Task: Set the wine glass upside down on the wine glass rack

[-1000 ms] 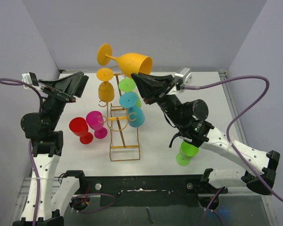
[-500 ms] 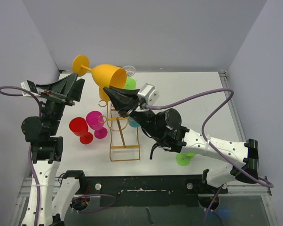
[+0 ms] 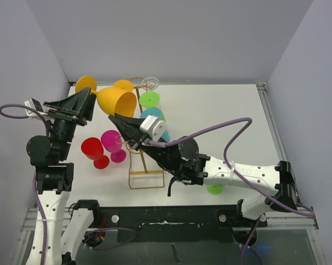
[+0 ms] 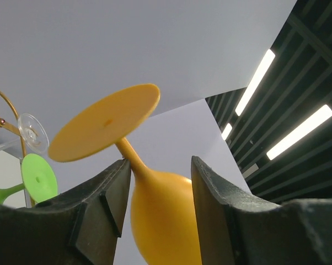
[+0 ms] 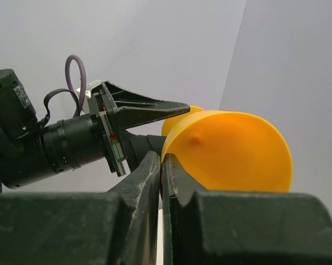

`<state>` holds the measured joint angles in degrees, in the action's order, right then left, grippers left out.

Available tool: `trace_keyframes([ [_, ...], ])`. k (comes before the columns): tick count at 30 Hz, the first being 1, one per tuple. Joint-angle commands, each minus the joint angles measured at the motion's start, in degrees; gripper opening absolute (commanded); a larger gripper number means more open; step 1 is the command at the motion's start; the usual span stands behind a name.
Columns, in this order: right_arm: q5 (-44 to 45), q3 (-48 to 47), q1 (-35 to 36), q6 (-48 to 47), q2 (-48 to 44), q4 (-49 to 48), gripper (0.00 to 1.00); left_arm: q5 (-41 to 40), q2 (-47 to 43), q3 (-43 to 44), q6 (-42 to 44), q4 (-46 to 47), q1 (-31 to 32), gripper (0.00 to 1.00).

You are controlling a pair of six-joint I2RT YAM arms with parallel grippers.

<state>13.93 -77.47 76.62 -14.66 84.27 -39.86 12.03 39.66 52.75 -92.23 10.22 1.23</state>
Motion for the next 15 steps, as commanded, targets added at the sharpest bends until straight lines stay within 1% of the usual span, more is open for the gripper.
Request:
trace_keyframes([
  [1, 0.32, -2.6, 0.57, -1.87, -0.51, -2.23, 0.0, -0.75, -0.48, 1.23, 0.95, 1.52, -0.1, 0.4],
  [4, 0.05, -2.6, 0.56, -2.08, -0.25, -1.98, 0.0, -0.19, -0.43, 0.02, -0.86, 3.49, -0.17, 0.32],
  [6, -0.43, -2.6, 0.7, -2.21, -0.08, -1.9, 0.0, 0.0, -0.48, -0.48, -1.41, 3.92, -0.17, 0.29],
  [9, -1.03, -2.6, 0.67, -2.2, 0.09, -1.8, 0.0, 0.22, -0.48, -1.08, -2.37, 4.35, -0.16, 0.27],
  [13, -1.56, -2.51, 0.67, -2.26, 0.21, -1.98, 0.0, 0.65, -0.38, -1.08, -2.91, 4.51, -0.12, 0.28],
  [15, -1.6, -2.51, 0.72, -2.31, 0.22, -2.39, 0.0, 0.71, -0.31, -1.14, -3.2, 4.37, -0.13, 0.32],
])
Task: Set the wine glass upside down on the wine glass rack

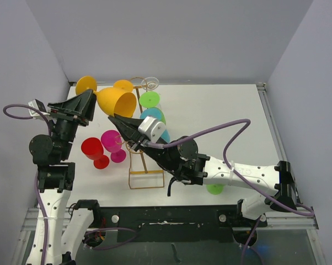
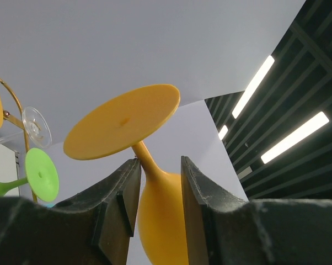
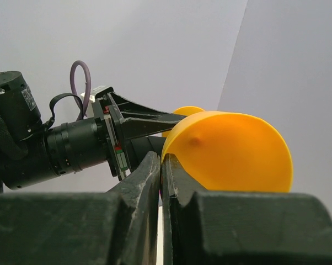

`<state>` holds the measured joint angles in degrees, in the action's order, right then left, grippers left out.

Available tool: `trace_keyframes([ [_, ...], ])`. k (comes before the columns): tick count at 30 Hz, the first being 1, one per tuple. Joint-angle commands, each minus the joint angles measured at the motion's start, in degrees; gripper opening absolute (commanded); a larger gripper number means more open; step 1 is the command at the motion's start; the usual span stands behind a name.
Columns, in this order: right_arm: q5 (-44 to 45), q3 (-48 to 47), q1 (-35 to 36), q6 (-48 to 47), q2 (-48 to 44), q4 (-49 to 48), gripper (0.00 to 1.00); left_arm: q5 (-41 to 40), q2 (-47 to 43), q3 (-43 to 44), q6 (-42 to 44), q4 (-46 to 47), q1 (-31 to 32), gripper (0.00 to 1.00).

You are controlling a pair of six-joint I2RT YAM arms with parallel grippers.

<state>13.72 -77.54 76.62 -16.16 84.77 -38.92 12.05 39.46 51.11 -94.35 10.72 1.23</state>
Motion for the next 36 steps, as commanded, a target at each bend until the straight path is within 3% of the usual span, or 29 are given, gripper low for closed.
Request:
trace_keyframes([
  [1, -1.62, -2.44, 0.72, -0.8, -0.32, -3.43, 0.0, 0.69, -0.07, 0.48, -1.17, 3.87, -0.14, 0.33],
  [7, -3.05, -1.64, 0.68, -0.58, -0.62, -3.62, 0.0, 1.08, 0.25, 0.5, -2.08, 4.11, -0.16, 0.36],
  [15, -3.64, -0.27, 0.7, -0.2, -1.05, -3.51, 0.0, 0.46, -0.24, -0.17, -4.43, 5.7, -0.18, 0.2],
  [24, -4.7, 0.89, 0.65, 0.33, -1.63, -3.24, 0.0, 0.77, -0.58, -1.83, -8.86, 8.85, -0.18, 0.15],
  [32, -5.2, 1.24, 0.68, 0.42, -1.63, -2.94, 0.0, 1.31, -0.5, -2.11, -10.82, 10.62, -0.14, 0.18],
  [36, -4.89, 1.19, 0.69, 1.11, -1.63, -3.01, 0.01, 1.45, -0.47, -1.91, -10.99, 10.76, -0.18, 0.13],
])
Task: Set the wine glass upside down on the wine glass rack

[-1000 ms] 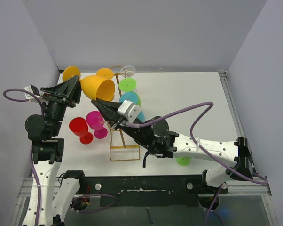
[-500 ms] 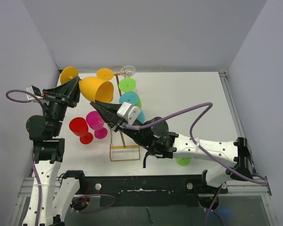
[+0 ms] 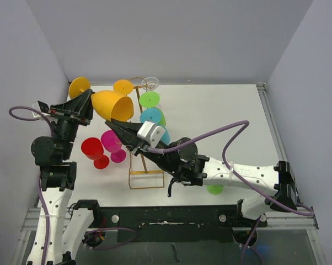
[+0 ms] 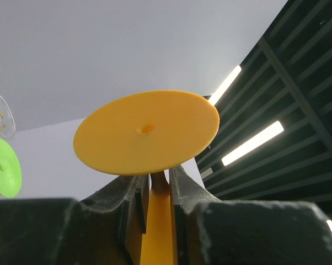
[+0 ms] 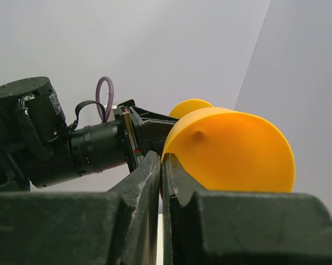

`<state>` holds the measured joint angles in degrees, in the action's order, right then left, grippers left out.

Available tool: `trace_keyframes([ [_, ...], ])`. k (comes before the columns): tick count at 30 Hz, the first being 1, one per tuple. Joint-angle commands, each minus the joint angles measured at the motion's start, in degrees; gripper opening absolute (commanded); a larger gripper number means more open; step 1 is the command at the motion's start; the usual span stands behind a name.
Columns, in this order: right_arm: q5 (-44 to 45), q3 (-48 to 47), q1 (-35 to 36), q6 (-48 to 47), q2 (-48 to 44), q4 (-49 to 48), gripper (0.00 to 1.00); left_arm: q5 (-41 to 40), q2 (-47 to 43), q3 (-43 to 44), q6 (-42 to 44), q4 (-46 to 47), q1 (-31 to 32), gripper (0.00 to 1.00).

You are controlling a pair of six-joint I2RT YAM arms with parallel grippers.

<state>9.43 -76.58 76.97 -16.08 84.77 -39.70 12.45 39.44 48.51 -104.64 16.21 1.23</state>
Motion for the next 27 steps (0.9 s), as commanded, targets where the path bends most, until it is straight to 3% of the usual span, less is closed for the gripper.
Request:
trace_keyframes([
  [1, -0.56, 0.27, 0.34, 1.16, -1.63, -2.22, 0.02, 1.25, -0.29, 0.9, -0.66, 5.24, -0.18, 0.1],
  [6, 0.85, 0.65, 0.29, 1.6, -2.14, -1.74, 0.07, 1.48, 0.02, 1.02, -0.49, 5.19, -0.18, 0.01],
  [10, 2.26, 1.31, 0.32, 2.54, -3.2, -1.74, 0.16, 1.21, 0.13, 1.09, 0.06, 5.27, -0.18, 0.0],
  [14, 3.96, 1.88, 0.35, 3.85, -4.96, -0.99, 0.28, 0.69, 0.94, 1.96, 1.39, 4.84, -0.18, 0.0],
  [16, 5.19, 2.53, 0.32, 4.34, -6.14, -0.82, 0.42, 0.38, 1.64, 2.85, 2.81, 4.08, -0.18, 0.0],
  [21, 8.5, 6.02, 0.27, 4.9, -10.59, -0.58, 0.59, -1.05, 4.33, 6.08, 8.18, 1.24, -0.25, 0.0],
  [27, 12.76, 11.01, -0.07, 5.0, -16.81, -0.56, 0.64, -4.41, 8.18, 11.89, 19.99, -3.35, -0.69, 0.0],
])
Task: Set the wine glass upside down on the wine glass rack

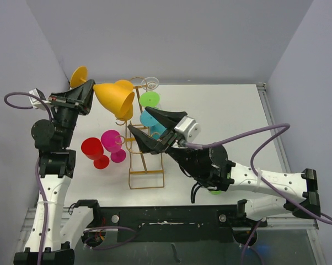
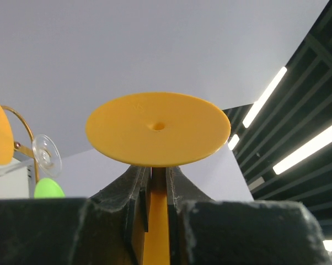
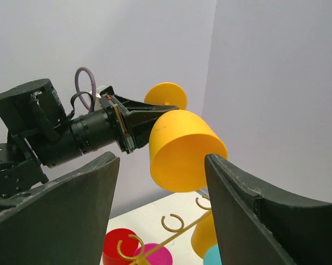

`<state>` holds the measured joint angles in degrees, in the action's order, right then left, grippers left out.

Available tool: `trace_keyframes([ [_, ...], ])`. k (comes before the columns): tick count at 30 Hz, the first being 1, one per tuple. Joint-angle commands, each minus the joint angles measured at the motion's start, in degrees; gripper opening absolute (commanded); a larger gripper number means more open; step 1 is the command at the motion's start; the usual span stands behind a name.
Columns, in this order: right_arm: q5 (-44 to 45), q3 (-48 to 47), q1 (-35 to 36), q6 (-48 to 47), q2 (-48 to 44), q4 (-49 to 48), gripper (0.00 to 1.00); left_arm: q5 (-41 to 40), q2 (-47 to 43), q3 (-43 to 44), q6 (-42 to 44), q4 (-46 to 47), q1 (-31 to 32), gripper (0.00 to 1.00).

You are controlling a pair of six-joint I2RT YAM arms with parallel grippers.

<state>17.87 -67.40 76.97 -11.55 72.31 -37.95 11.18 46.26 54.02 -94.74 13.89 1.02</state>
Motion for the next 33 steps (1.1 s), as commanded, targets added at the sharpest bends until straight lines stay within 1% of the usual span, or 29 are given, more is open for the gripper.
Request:
trace_keyframes([
  [1, 4.9, 2.48, -0.11, 0.48, -5.37, -2.26, 0.65, -3.63, 2.02, 7.91, 12.97, -2.68, -0.56, 0.0],
  [7, 7.83, 6.63, -0.89, 0.6, -10.7, -1.77, 0.66, -10.62, 4.77, 16.83, 32.31, -13.19, -0.71, 0.0],
  [10, 8.72, 8.68, -1.42, 1.06, -13.07, -1.64, 0.67, -15.65, 4.65, 19.53, 39.75, -18.23, -0.75, 0.0],
  [13, 9.39, 10.11, -2.09, 1.39, -14.44, -1.39, 0.67, -18.78, 4.12, 20.55, 47.07, -19.26, -0.75, 0.0],
  [18, 10.37, 12.03, -3.49, 2.69, -16.21, -0.31, 0.67, -20.8, 4.14, 20.39, 60.84, -19.98, -0.75, 0.0],
  [22, 10.58, 13.6, -4.81, 4.63, -17.51, 0.08, 0.67, -19.9, 3.47, 16.13, 68.56, -15.99, -0.75, 0.0],
  [25, 10.75, 14.27, -5.6, 5.76, -18.09, 0.73, 0.67, -16.94, 3.41, 12.24, 73.01, -11.75, -0.75, 0.0],
  [29, 11.24, 15.03, -6.25, 6.81, -18.6, 1.85, 0.67, -10.43, 4.21, 7.56, 76.75, -4.87, -0.75, 0.0],
  [33, 11.46, 15.59, -6.88, 8.02, -19.17, 2.85, 0.67, -2.93, 6.29, 4.79, 79.77, -0.84, -0.67, 0.0],
])
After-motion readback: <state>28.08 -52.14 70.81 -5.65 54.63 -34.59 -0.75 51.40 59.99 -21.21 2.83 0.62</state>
